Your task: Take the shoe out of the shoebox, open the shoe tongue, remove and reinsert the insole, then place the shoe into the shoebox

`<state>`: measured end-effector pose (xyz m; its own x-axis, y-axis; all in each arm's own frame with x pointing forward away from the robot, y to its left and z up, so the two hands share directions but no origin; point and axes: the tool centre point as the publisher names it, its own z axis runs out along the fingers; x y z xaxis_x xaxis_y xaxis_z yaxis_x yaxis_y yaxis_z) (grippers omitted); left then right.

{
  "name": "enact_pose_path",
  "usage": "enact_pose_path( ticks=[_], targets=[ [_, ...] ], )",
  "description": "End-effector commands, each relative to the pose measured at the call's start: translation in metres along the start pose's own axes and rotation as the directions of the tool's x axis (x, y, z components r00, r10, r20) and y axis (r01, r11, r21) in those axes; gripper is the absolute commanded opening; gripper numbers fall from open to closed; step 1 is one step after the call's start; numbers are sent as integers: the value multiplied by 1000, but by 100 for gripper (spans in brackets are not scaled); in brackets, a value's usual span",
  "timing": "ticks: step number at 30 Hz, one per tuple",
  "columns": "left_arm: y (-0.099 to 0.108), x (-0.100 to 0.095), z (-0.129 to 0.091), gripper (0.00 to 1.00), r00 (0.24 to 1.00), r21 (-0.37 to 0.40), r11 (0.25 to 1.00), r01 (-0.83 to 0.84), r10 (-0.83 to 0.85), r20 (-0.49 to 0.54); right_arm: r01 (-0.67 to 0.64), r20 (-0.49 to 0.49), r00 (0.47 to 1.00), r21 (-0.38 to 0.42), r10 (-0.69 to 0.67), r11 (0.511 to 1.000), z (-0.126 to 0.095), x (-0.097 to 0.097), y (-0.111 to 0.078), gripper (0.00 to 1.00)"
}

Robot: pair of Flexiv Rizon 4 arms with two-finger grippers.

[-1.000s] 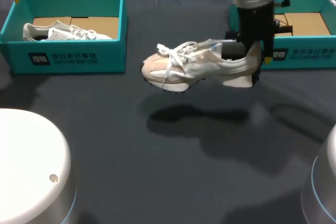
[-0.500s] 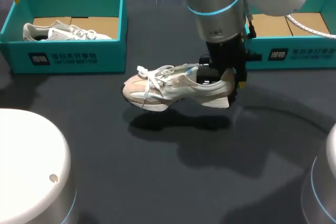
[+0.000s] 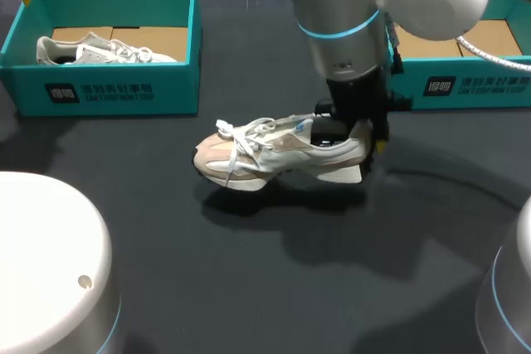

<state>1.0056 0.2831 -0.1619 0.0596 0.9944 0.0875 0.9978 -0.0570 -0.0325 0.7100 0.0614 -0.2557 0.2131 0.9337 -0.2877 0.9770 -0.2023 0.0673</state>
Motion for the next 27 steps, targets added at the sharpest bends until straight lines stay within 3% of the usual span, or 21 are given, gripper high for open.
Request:
enact_pose_path(
  ticks=[1, 7, 27],
  targets=[
    [0, 1, 0, 100, 1000, 0, 1000, -2, 2, -1, 12, -6, 1000, 2, -12, 1000, 23, 16, -3, 0],
    [0, 1, 0, 100, 1000, 0, 1000, -2, 2, -1, 35, -20, 999, 3, -35, 999, 39, 28, -6, 0],
    [0, 1, 0, 100, 1000, 0, 1000, -2, 2, -1, 87, -69, 994, 43, -84, 995, 73, 39, -22, 0]
  ],
)
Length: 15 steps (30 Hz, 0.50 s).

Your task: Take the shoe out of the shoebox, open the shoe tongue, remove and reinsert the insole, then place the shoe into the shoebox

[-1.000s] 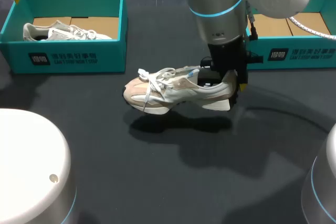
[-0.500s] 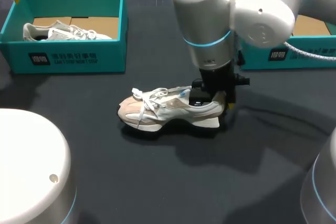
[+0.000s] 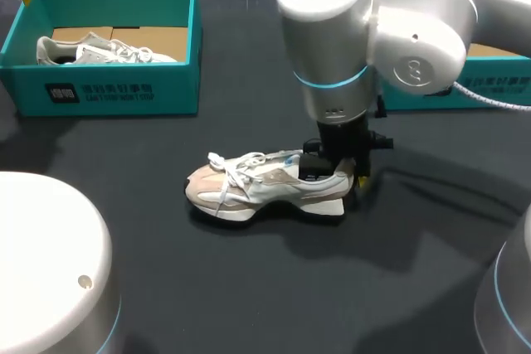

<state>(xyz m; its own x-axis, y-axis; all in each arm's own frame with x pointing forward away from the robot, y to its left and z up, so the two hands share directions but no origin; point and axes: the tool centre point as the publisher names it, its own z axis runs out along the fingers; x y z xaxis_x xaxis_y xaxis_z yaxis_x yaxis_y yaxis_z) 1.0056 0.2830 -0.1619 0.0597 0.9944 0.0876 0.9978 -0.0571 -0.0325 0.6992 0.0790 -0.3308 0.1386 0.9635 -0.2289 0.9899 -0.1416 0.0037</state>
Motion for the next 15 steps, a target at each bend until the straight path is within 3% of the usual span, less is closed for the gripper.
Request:
enact_pose_path(
  ticks=[1, 15],
  targets=[
    [0, 1, 0, 100, 1000, 0, 1000, -1, 1, -1, 16, -1, 1000, 0, -16, 1000, 9, 4, -4, 0],
    [0, 1, 0, 100, 1000, 0, 1000, -1, 1, -1, 31, -24, 999, 39, -30, 999, 31, 13, -12, 0]
  ],
)
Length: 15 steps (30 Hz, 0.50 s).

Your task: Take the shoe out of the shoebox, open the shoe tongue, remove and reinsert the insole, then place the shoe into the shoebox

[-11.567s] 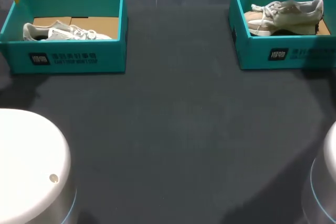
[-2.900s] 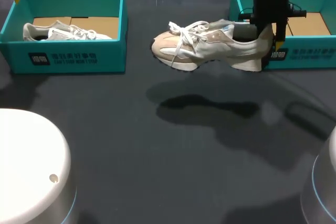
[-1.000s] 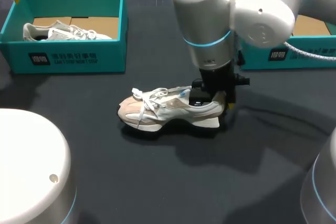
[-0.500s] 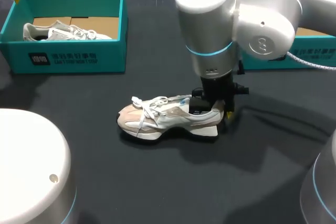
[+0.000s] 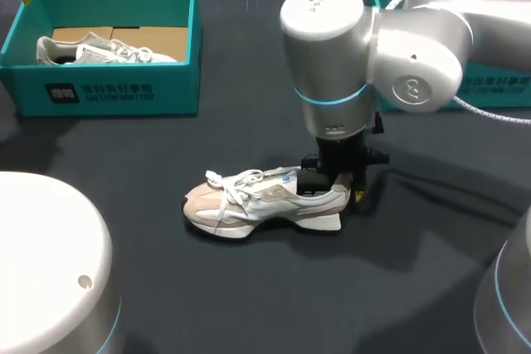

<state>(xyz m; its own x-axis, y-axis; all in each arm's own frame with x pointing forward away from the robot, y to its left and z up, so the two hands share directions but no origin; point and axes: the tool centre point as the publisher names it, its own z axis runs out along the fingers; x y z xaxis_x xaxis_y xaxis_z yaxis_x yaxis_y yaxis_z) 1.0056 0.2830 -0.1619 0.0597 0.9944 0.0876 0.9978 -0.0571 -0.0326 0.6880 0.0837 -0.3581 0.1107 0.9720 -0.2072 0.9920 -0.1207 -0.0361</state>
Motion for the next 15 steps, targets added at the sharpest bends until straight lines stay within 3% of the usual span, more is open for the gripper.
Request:
enact_pose_path(
  ticks=[1, 15],
  targets=[
    [0, 1, 0, 100, 1000, 0, 1000, -1, 1, -1, 2, -3, 1000, 9, -2, 1000, 6, 4, 0, 0],
    [0, 1, 0, 100, 1000, 0, 1000, -1, 1, -1, 25, -34, 999, 36, -23, 999, 19, 7, 2, 0]
  ],
)
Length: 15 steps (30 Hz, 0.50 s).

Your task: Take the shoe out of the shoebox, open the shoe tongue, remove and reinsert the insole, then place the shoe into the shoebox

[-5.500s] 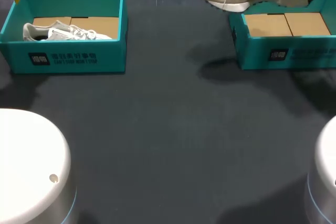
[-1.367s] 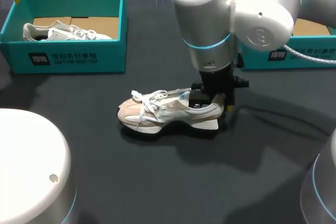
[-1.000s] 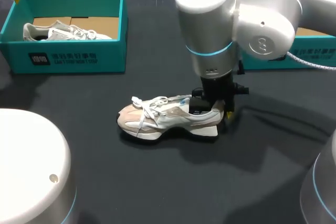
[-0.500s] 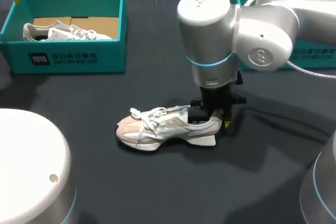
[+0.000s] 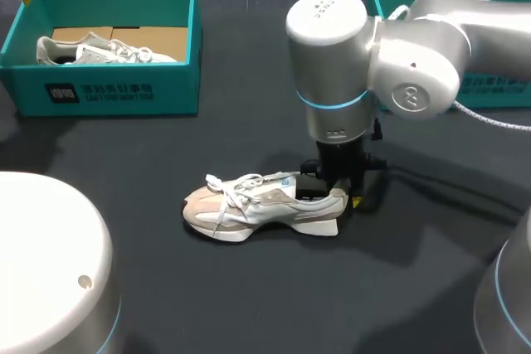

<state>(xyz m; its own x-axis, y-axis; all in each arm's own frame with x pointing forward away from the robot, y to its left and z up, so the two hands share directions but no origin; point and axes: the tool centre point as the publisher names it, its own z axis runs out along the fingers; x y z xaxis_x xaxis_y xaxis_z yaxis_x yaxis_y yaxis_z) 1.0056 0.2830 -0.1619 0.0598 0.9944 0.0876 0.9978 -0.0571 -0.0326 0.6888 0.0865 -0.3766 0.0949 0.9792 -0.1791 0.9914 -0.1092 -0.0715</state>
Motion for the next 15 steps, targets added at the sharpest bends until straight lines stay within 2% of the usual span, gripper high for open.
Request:
enact_pose_path(
  ticks=[1, 12, 15],
  targets=[
    [0, 1, 0, 100, 1000, 0, 1000, -1, 1, -1, 9, -6, 1000, 4, -9, 1000, 2, 1, 1, 0],
    [0, 1, 0, 100, 1000, 0, 1000, -1, 1, -1, 19, -24, 1000, 27, -19, 999, 11, 2, 3, 0],
    [0, 1, 0, 100, 1000, 0, 1000, -1, 1, -1, 16, -31, 999, 31, -15, 999, 11, 1, 1, 26]
  ],
)
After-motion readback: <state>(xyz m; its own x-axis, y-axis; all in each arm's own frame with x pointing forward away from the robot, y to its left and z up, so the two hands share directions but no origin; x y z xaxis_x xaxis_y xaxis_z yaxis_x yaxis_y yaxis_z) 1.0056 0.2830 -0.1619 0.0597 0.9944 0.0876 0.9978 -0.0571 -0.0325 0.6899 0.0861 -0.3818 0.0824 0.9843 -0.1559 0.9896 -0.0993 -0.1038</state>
